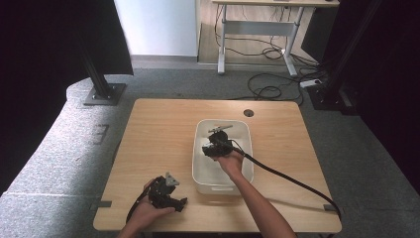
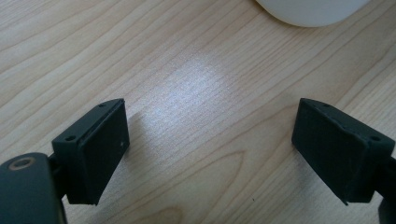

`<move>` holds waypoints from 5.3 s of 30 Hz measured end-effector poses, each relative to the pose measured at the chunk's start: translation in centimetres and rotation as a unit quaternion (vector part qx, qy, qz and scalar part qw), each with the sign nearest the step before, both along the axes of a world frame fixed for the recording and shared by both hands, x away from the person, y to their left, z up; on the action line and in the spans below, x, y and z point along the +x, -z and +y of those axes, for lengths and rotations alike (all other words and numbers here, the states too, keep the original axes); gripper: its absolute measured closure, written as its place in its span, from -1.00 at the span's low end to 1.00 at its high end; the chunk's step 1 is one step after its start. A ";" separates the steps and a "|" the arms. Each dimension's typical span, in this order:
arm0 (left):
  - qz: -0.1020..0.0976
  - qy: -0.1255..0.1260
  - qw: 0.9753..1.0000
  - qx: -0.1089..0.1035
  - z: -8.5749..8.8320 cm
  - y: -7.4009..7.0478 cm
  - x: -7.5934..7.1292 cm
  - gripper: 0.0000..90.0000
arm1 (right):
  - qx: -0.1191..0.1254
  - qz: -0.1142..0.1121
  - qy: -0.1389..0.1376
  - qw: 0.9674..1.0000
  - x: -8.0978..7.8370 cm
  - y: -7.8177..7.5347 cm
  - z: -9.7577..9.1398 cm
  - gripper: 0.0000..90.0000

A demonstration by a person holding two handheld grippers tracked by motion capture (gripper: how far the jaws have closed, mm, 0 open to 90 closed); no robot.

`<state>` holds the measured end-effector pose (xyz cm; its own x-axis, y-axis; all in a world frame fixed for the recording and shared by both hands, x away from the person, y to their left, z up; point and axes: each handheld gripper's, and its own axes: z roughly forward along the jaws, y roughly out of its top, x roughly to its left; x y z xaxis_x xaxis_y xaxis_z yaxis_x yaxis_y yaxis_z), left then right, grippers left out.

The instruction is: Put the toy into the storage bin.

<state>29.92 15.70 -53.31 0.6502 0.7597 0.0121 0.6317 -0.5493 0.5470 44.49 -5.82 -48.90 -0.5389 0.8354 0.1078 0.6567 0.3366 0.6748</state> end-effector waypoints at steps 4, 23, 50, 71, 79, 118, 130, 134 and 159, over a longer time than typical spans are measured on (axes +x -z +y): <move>0.001 0.000 1.000 0.000 0.0 0.0 0.0 -0.74 | -0.007 0.001 -0.003 1.000 0.0 0.3 0.1 0.12; 0.000 0.002 1.000 0.000 0.0 0.0 0.0 -0.74 | -0.024 0.057 -0.018 0.998 1.1 2.5 0.4 0.12; -0.002 0.004 1.000 0.000 -0.1 0.0 -0.1 -0.74 | -0.066 0.055 -0.062 0.994 -0.2 2.2 0.2 -0.21; 0.000 0.006 1.000 0.000 -0.1 0.0 -0.1 -0.74 | -0.055 0.107 -0.069 0.990 -0.7 2.4 0.1 -0.09; -0.001 0.006 1.000 0.001 -0.1 0.0 -0.1 -0.74 | -0.051 0.117 -0.080 0.989 -0.8 2.4 0.2 -0.08; 0.001 0.002 1.000 -0.002 -0.1 0.0 -0.1 -0.75 | -0.025 -0.057 -0.055 0.997 -4.6 -4.6 -5.9 -0.21; 0.002 0.001 1.000 -0.003 -0.1 0.0 -0.1 -0.75 | -0.010 -0.077 -0.037 0.996 -5.5 -5.8 -9.5 -0.20; 0.002 0.000 1.000 -0.003 -0.1 0.0 -0.1 -0.75 | -0.002 -0.087 -0.031 0.996 -6.0 -5.9 -11.0 -0.20; 0.004 -0.002 1.000 -0.007 0.0 0.1 0.0 -0.77 | 0.030 -0.128 0.040 0.990 -9.8 -3.4 -19.9 -0.20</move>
<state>29.91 15.67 -53.45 0.6466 0.7628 -0.0029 0.6381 -0.5388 0.5501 34.66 -25.72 -45.52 -0.4882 0.8723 0.0272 0.4835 0.2444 0.8405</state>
